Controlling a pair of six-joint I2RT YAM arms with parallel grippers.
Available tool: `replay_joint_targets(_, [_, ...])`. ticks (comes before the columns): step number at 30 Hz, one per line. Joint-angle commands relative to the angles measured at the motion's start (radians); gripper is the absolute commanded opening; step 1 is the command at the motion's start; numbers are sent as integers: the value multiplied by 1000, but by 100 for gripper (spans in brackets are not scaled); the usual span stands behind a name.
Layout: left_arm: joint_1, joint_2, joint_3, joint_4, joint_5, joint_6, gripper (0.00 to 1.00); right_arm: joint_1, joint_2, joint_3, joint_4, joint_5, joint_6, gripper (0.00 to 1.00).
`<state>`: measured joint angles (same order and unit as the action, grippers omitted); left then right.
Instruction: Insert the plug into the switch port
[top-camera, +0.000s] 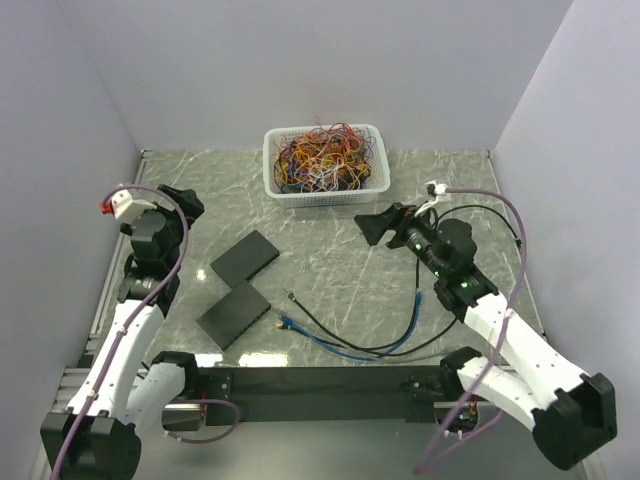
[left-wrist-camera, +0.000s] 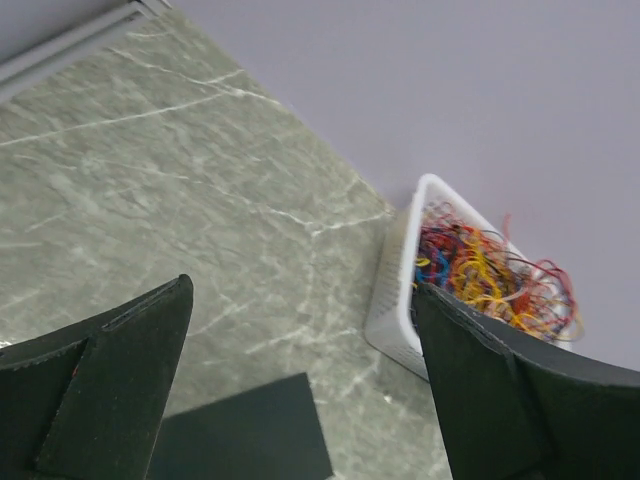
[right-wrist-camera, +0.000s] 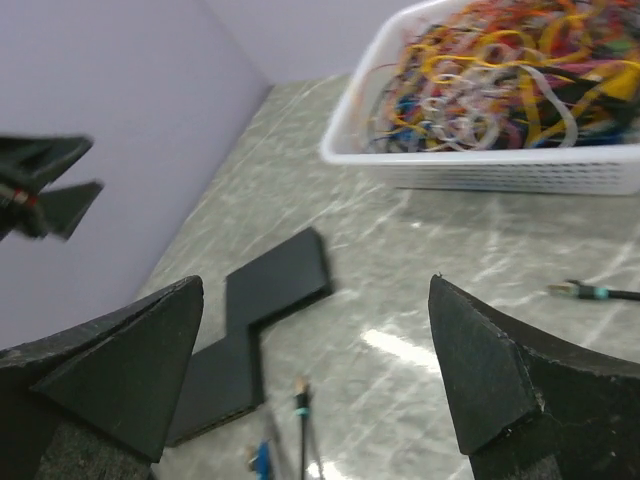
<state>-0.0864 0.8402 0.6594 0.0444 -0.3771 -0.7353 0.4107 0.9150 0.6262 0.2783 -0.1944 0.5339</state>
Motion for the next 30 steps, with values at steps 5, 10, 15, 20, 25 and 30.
replay_joint_targets(5, [0,-76,135,-243,298,-17,99,261,-42,179,-307,246,-109,100])
replay_joint_targets(10, [2,-40,198,-329,538,77,95,391,-5,184,-401,297,-195,100])
replay_joint_targets(15, [2,123,350,-576,391,226,97,448,128,170,-418,309,-184,100])
replay_joint_targets(20, [-1,138,240,-551,362,254,90,534,352,207,-380,329,-183,82])
replay_joint_targets(25, [1,100,241,-549,339,252,89,615,571,296,-364,384,-184,61])
replay_joint_targets(30, [-1,68,215,-543,365,246,89,648,757,412,-381,414,-186,53])
